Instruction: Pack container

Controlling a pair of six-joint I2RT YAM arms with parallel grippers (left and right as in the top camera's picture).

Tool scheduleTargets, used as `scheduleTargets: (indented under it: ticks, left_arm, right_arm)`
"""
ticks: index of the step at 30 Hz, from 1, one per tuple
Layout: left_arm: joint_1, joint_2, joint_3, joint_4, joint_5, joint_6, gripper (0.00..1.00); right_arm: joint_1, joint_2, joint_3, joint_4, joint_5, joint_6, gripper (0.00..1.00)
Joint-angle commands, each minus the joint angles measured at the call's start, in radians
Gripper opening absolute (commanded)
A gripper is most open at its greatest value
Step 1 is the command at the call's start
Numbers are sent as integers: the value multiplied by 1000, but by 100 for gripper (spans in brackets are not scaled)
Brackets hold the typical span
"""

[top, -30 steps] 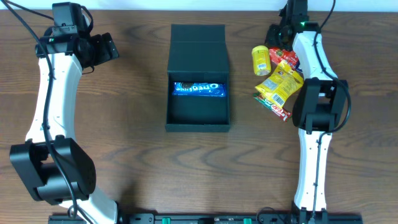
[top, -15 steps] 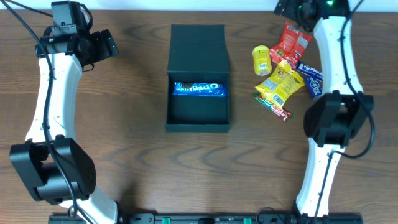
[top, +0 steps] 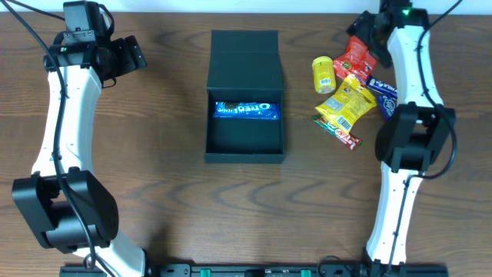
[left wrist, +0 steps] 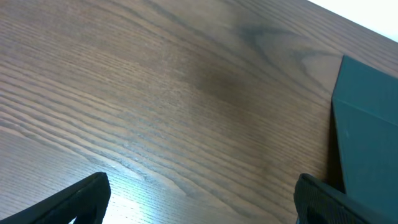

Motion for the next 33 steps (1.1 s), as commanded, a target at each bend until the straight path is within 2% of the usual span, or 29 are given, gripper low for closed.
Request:
scheduleTargets:
  ticks: [1, 25, 27, 30, 33]
  left_arm:
    - [2, 11, -4, -1, -4, 22, 95]
    - [3, 11, -4, -3, -4, 41, 95]
    - [3, 11, -4, -3, -4, 42, 96]
    - [3, 11, -4, -3, -4, 44, 96]
    - [3, 11, -4, -3, -4, 44, 95]
  right_arm:
    - [-1, 44, -5, -6, -23, 41, 99]
    - [-18, 151, -6, 12, -69, -26, 98]
    - [-18, 151, -6, 13, -68, -32, 87]
    - [-18, 152, -6, 13, -68, -31, 66]
    - [-18, 152, -6, 13, -68, -31, 37]
